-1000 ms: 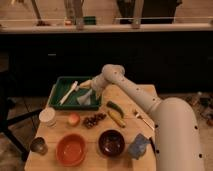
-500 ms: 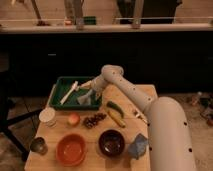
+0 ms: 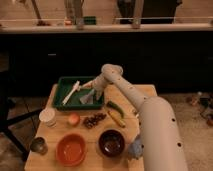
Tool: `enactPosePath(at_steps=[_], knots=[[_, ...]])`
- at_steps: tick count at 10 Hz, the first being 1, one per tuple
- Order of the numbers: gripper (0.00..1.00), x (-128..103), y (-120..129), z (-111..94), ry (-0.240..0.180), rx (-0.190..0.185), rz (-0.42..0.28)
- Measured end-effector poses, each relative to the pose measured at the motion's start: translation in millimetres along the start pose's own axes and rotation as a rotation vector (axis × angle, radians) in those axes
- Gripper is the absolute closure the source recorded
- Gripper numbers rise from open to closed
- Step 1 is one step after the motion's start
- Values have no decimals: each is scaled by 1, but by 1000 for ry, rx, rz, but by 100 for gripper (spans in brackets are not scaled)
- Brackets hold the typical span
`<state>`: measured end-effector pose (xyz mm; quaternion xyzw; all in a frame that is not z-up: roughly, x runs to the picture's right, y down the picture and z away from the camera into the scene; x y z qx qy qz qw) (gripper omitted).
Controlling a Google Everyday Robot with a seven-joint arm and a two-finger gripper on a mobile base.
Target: Place towel in purple bowl
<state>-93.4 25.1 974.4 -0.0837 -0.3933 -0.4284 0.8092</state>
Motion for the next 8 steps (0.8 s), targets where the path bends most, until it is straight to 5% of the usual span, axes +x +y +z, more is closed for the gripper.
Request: enactPosePath(at_steps=[8], knots=[[20,5,-5,-13,-15,-113,6]])
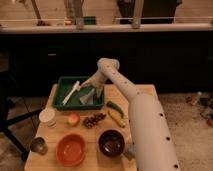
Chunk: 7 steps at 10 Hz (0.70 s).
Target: Place towel in purple bowl
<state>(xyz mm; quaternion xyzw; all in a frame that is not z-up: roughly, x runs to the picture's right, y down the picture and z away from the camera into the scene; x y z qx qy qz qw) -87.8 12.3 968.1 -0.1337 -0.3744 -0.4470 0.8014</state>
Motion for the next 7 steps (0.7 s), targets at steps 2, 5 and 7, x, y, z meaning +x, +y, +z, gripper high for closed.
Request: enactPosePath(at_steps=[2,5,7], knots=[[20,-3,2,1,-10,-14,5],[20,-7,3,8,-30,-29,7],[20,-9,-4,14,-41,-40,-7]])
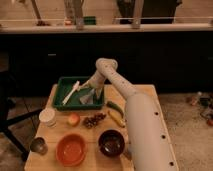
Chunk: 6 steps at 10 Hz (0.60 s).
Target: Place towel in purple bowl
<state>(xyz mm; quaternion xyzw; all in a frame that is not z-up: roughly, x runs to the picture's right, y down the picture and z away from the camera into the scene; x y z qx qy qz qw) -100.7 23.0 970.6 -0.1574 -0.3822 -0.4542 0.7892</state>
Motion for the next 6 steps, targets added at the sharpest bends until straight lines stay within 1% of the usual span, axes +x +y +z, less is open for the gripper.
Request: enactPosePath(at_steps=[3,5,6], knots=[[20,-1,-6,9,-24,-34,-12],[20,-1,-5,13,-37,-47,-9],[25,-1,-1,13,-45,-51,-5]])
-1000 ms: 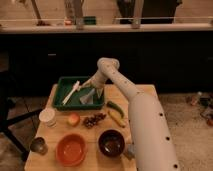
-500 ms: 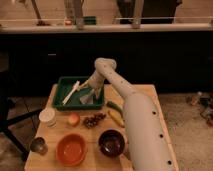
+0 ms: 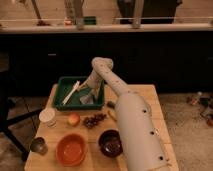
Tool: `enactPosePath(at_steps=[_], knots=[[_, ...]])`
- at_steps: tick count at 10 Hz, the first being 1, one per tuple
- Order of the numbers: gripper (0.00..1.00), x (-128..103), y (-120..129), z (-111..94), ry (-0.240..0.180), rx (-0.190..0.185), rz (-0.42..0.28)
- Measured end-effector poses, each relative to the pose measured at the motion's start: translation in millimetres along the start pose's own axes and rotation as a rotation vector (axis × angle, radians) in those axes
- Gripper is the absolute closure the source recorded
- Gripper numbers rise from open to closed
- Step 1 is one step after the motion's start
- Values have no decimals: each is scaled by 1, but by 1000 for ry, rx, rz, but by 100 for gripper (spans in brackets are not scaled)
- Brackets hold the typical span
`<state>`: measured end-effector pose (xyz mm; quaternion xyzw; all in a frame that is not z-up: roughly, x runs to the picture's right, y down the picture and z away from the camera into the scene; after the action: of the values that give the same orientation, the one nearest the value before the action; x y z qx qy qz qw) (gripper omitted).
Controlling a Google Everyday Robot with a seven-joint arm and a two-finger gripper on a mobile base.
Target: Place towel in purple bowl
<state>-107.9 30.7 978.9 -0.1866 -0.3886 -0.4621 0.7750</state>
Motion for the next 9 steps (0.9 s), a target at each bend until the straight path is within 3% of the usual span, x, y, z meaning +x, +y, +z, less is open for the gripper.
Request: enactPosePath(at_steps=[1,2,6,7,9], knots=[[25,0,0,0,0,0,0],[52,-1,7,2,-16,0,7],[92,-4,19,-3,-22,1,15],[99,-6,22,-6,-22,3,17],[100,-7,25,-11,-17,13,16]])
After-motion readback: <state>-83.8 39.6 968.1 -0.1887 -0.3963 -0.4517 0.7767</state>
